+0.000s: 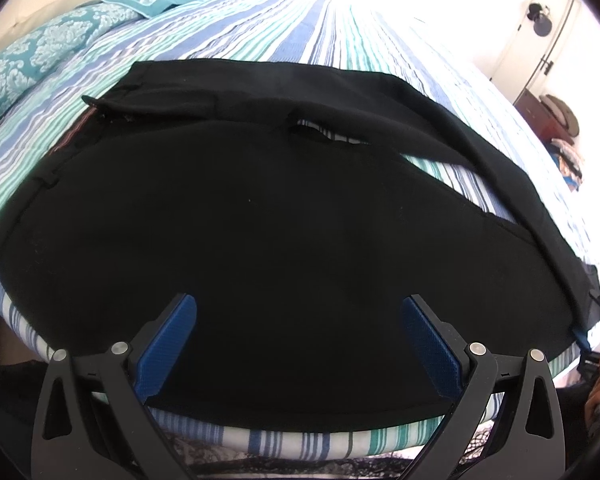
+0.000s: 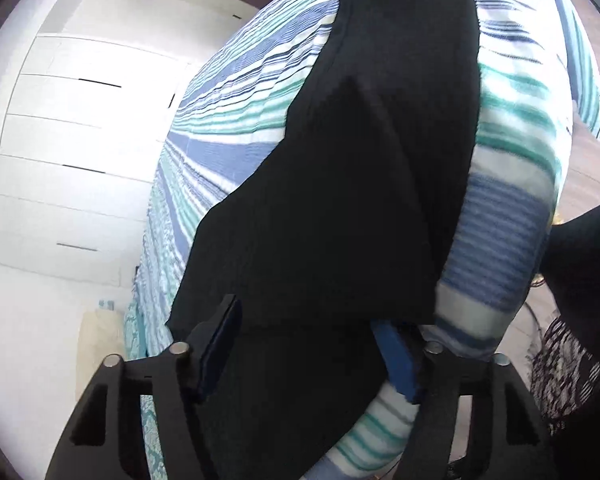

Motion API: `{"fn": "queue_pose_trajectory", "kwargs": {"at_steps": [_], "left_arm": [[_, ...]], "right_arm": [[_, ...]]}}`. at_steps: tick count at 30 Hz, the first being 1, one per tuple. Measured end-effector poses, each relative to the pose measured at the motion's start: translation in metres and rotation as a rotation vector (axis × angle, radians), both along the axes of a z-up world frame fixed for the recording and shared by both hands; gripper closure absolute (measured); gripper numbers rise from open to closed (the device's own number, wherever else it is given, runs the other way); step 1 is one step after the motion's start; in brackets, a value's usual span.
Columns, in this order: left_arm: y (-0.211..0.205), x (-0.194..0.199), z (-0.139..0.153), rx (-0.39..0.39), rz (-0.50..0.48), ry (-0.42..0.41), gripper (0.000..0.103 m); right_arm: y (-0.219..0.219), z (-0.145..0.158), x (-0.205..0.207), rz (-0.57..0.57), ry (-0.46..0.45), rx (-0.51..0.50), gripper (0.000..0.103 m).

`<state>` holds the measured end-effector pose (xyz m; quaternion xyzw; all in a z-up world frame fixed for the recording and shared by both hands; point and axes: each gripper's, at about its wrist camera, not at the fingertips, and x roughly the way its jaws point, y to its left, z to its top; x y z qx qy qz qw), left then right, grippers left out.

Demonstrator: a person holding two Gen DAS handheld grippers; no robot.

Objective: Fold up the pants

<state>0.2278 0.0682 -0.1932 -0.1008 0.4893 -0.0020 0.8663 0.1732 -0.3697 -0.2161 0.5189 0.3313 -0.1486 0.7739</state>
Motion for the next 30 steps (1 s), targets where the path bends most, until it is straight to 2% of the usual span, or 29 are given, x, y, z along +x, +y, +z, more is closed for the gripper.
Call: {"fn": "queue_pose_trajectory", "kwargs": {"at_steps": [8, 13, 14, 16, 17, 20, 24, 28, 30], "left_arm": [[-0.013, 0.003, -0.004, 0.04, -0.029, 0.008, 0.001], [-0.02, 0.005, -0.007, 0.055, -0.049, 0.015, 0.001], [-0.021, 0.005, -0.008, 0.058, -0.052, 0.016, 0.001], [-0.024, 0.006, -0.009, 0.069, -0.065, 0.019, 0.001], [-0.026, 0.007, -0.009, 0.076, -0.073, 0.02, 0.001], [-0.032, 0.008, -0.01, 0.086, -0.103, 0.038, 0.001], [-0.029, 0.039, 0.006, -0.057, -0.151, 0.055, 0.001], [-0.019, 0.129, 0.037, -0.192, -0.135, 0.047, 0.001], [-0.007, 0.185, 0.041, -0.254, -0.061, 0.055, 0.001]], "right_arm": [[-0.029, 0.003, -0.008, -0.063, -0.015, 0.049, 0.04], [-0.039, 0.006, -0.007, -0.067, -0.009, 0.02, 0.043], [-0.042, 0.009, -0.01, -0.068, 0.0, 0.002, 0.05], [-0.044, 0.01, -0.01, -0.085, 0.017, -0.029, 0.075], [-0.047, 0.01, -0.013, -0.104, 0.031, -0.039, 0.091], [-0.055, 0.01, -0.016, -0.099, 0.024, -0.05, 0.092], [-0.049, 0.033, -0.013, -0.002, 0.006, -0.171, 0.093], [-0.04, 0.067, -0.011, 0.088, -0.061, -0.292, 0.093], [-0.037, 0.079, -0.01, 0.114, -0.087, -0.338, 0.093]]}}
